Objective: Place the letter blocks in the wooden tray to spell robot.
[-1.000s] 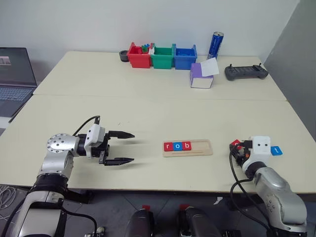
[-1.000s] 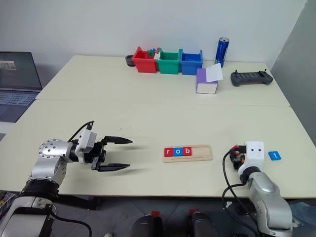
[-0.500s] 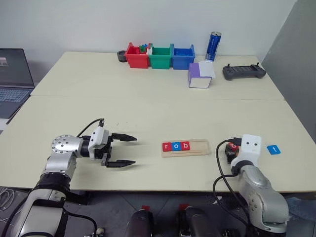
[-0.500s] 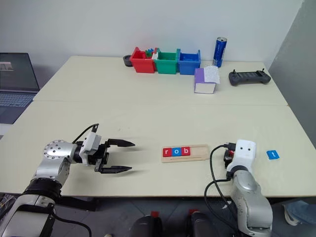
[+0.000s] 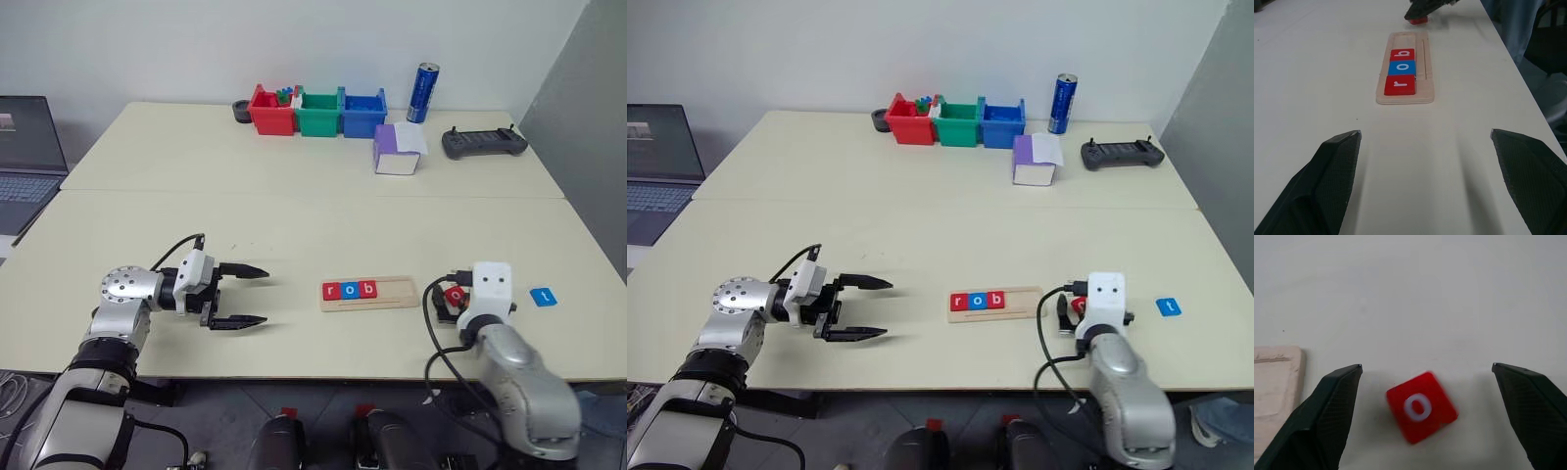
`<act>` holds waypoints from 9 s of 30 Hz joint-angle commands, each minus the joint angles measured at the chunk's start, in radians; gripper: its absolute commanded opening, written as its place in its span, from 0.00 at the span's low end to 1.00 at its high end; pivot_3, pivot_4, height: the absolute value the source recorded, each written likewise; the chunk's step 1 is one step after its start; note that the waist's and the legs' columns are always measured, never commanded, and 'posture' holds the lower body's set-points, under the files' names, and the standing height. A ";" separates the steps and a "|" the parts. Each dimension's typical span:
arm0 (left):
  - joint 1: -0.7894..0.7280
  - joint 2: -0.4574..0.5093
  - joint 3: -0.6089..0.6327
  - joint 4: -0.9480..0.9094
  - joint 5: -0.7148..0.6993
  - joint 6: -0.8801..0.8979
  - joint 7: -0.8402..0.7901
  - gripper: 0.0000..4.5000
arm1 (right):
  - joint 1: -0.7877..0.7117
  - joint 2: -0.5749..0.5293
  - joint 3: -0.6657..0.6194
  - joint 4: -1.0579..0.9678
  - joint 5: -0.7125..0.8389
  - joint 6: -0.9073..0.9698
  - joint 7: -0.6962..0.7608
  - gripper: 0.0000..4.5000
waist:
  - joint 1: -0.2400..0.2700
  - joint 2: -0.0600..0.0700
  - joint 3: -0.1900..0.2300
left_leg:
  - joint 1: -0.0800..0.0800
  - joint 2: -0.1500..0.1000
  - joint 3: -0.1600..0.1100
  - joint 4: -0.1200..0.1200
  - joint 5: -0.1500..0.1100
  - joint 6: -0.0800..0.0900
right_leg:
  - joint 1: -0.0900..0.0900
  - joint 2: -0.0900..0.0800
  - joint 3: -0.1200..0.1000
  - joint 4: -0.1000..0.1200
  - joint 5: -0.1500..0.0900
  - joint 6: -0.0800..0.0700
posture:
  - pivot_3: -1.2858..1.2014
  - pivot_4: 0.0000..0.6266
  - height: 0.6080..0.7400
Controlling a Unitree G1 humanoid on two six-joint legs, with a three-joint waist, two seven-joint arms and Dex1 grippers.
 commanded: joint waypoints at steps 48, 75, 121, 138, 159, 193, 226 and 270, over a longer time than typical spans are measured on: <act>0.136 0.051 0.102 -0.050 -0.059 -0.088 -0.006 1.00 | -0.701 -0.472 0.343 1.521 -0.187 -1.392 1.405 0.65 | -0.003 -0.004 0.001 | 0.007 0.001 0.001 0.002 0.000 0.000 | 0.006 0.000 0.000 0.001 0.001 -0.001 | 0.52 0.24 1.00; 0.144 -0.011 0.215 -0.273 -0.038 0.073 0.014 1.00 | -0.490 -0.482 0.288 0.614 0.052 -0.730 1.340 0.33 | 0.006 -0.001 0.003 | 0.003 0.001 0.000 0.002 0.000 0.000 | 0.004 0.000 -0.002 0.001 0.000 -0.003 | 0.52 0.24 1.00; 0.191 0.010 0.073 -0.036 -0.067 -0.193 -0.006 1.00 | -0.699 -0.327 0.477 0.962 -0.172 -0.849 1.260 0.33 | 0.002 -0.001 0.003 | 0.001 0.001 0.001 0.002 0.000 0.000 | 0.001 -0.001 -0.002 0.002 0.000 -0.003 | 0.52 0.24 1.00; 0.195 -0.004 0.147 -0.172 -0.029 -0.069 -0.006 1.00 | -0.690 -0.318 0.474 0.949 -0.170 -0.843 1.274 0.33 | 0.002 -0.001 0.003 | 0.001 0.001 0.001 0.002 0.000 0.000 | 0.001 -0.001 -0.002 0.002 0.000 -0.003 | 0.52 0.24 1.00; 0.169 -0.026 0.178 -0.217 0.019 -0.005 -0.006 1.00 | -0.674 -0.362 0.390 0.790 -0.083 -0.742 1.312 1.00 | 0.003 -0.001 0.003 | 0.001 0.001 0.001 0.002 0.000 0.000 | 0.001 -0.001 -0.002 0.002 0.000 -0.003 | 0.52 0.24 1.00; 0.143 0.007 0.094 0.073 -0.025 -0.219 -0.006 1.00 | -0.659 -0.223 0.365 1.052 -0.108 -0.846 1.138 0.02 | -0.002 -0.001 0.003 | 0.002 0.001 0.002 0.002 0.000 -0.001 | 0.000 -0.001 -0.001 0.003 0.001 -0.004 | 0.52 0.24 1.00; 0.176 0.017 0.156 -0.153 -0.018 -0.082 -0.004 1.00 | -0.459 -0.484 0.091 0.783 0.050 -0.614 1.137 0.02 | 0.005 -0.001 0.003 | 0.001 0.001 0.001 0.001 0.000 -0.001 | 0.001 -0.001 -0.001 0.002 0.001 -0.004 | 0.52 0.24 1.00; 0.058 -0.004 0.169 -0.013 0.066 -0.065 -0.006 1.00 | 0.173 -0.059 -0.350 0.488 0.188 -0.513 0.303 0.48 | 0.006 -0.005 -0.005 | 0.004 0.001 -0.002 0.000 0.000 0.000 | 0.005 0.001 -0.002 0.000 0.001 0.000 | 0.52 0.24 1.00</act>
